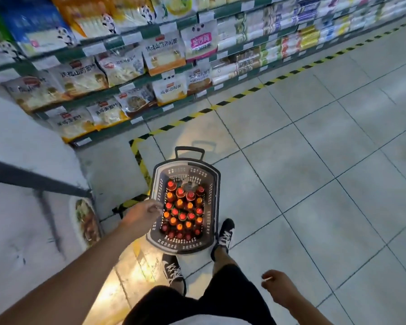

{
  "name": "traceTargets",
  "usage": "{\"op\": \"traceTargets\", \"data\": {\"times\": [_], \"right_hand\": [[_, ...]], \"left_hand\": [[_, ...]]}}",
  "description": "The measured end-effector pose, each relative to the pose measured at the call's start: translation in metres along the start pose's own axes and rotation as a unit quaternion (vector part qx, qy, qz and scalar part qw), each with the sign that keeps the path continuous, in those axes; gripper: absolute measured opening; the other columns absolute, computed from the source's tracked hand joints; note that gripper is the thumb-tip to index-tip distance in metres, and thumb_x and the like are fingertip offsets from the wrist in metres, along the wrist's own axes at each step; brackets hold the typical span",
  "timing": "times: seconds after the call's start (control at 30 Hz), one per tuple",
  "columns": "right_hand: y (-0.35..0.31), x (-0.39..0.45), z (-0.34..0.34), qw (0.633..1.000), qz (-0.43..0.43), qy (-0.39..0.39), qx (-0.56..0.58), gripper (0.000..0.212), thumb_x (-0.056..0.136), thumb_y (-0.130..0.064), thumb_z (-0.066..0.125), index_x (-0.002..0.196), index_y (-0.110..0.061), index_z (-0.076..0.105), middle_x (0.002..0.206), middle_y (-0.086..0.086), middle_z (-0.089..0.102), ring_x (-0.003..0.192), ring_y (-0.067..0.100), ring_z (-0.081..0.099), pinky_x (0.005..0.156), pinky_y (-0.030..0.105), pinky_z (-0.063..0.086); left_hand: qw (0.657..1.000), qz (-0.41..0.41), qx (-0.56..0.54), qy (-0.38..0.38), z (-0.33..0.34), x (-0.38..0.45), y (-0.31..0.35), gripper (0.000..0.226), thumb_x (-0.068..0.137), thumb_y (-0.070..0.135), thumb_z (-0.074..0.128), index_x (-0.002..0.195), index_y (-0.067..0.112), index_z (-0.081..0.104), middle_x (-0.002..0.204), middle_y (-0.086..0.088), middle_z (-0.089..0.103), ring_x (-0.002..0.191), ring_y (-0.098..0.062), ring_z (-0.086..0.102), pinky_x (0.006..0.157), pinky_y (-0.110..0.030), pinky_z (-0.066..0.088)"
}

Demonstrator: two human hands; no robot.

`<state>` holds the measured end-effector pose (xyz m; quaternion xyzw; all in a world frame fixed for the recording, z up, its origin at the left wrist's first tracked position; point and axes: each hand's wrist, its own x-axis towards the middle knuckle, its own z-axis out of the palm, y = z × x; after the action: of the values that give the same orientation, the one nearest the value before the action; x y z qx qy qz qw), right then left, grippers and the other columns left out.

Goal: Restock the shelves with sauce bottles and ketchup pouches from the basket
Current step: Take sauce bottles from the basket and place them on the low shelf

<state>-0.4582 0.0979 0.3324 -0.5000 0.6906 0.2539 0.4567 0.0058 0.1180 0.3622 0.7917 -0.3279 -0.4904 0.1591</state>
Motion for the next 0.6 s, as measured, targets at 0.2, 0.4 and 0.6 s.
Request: {"op": "traceTargets", "data": {"times": [0.2, 0.4, 0.6], "right_hand": [[-0.093, 0.103, -0.057, 0.993, -0.076, -0.039, -0.087, 0.021, 0.092, -0.01, 0.068, 0.112, -0.012, 0.072, 0.1, 0.004, 0.073, 0.073, 0.012, 0.062, 0.069, 0.023, 0.047], [-0.224, 0.243, -0.097, 0.955, -0.176, -0.081, -0.226, 0.035, 0.097, -0.018, 0.053, 0.131, -0.019, 0.065, 0.126, 0.005, 0.068, 0.116, 0.027, 0.064, 0.097, 0.033, 0.051], [-0.331, 0.348, -0.075, 0.908, -0.337, -0.087, -0.233, 0.021, 0.091, -0.016, 0.065, 0.11, -0.021, 0.071, 0.102, 0.004, 0.075, 0.091, 0.023, 0.072, 0.084, 0.033, 0.058]], "left_hand": [[0.997, -0.05, -0.056, -0.001, 0.041, 0.073, 0.018, 0.02, 0.097, 0.026, 0.065, 0.115, 0.028, 0.072, 0.109, 0.006, 0.071, 0.099, -0.013, 0.068, 0.082, -0.027, 0.054], [0.985, -0.15, -0.088, 0.008, 0.107, 0.151, 0.005, 0.017, 0.1, 0.021, 0.062, 0.115, 0.018, 0.07, 0.107, -0.003, 0.069, 0.085, -0.019, 0.065, 0.066, -0.026, 0.046], [0.984, -0.16, -0.066, -0.04, 0.174, 0.267, -0.016, 0.022, 0.099, 0.02, 0.063, 0.117, 0.012, 0.073, 0.114, -0.005, 0.074, 0.091, -0.022, 0.069, 0.065, -0.016, 0.05]]}}
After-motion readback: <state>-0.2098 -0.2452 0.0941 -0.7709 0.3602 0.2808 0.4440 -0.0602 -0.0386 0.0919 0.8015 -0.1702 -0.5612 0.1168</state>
